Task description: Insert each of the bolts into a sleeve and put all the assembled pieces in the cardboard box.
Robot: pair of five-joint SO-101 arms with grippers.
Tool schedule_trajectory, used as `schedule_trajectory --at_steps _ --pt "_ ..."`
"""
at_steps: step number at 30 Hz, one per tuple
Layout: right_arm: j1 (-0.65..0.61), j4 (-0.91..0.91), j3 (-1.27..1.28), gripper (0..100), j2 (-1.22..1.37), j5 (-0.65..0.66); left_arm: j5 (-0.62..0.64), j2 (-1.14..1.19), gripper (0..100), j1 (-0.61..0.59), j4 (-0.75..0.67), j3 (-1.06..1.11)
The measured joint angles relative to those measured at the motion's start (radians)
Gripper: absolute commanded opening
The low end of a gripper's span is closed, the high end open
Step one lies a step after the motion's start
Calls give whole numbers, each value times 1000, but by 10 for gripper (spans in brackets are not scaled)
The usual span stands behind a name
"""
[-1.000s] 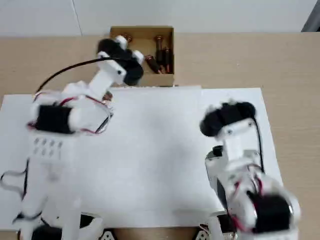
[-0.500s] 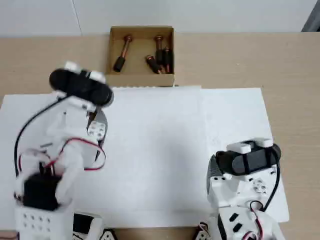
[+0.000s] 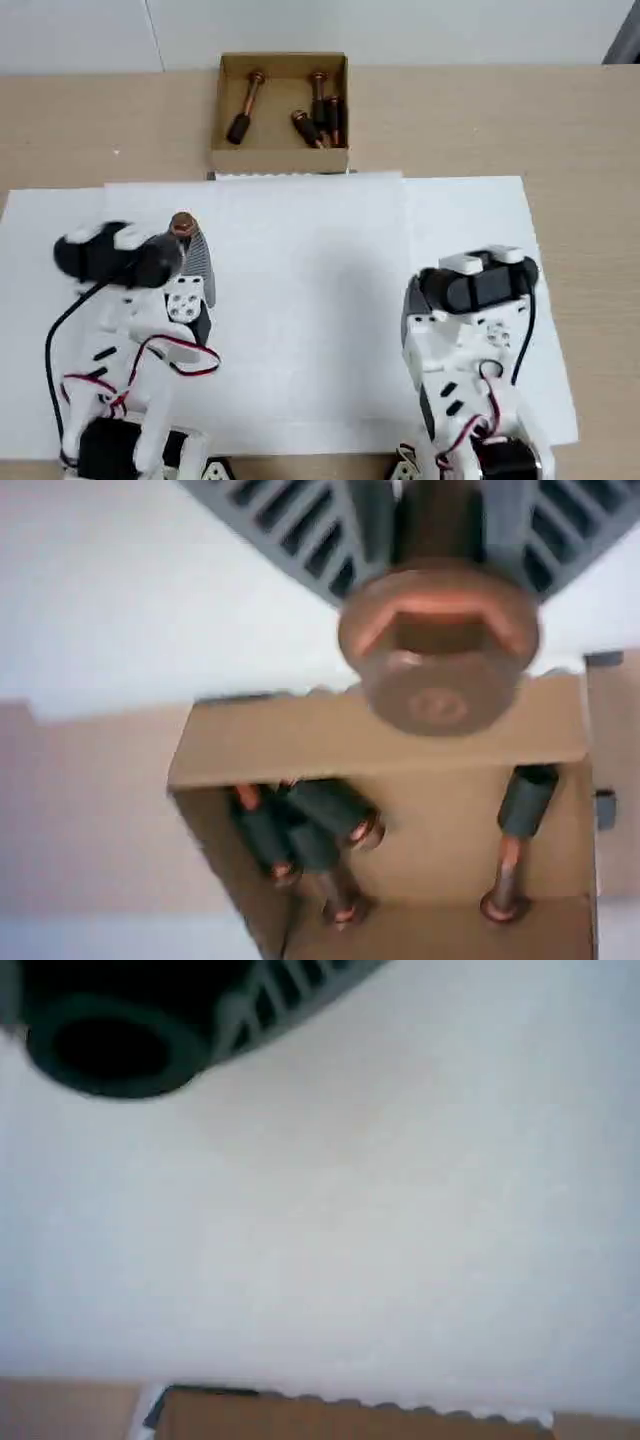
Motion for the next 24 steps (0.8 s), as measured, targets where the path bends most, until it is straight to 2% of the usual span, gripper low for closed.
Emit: schedule_trajectory --at_steps 6,11,18,24 --pt "-187 -169 126 4 0 0 163 -158 6 3 -132 176" --pt "-353 -242 195 4 -5 0 276 -173 6 9 -219 229" --pt "-482 -261 253 4 0 98 413 -175 6 153 -230 230" --pt "-512 -261 253 4 0 163 437 -175 6 290 -230 230"
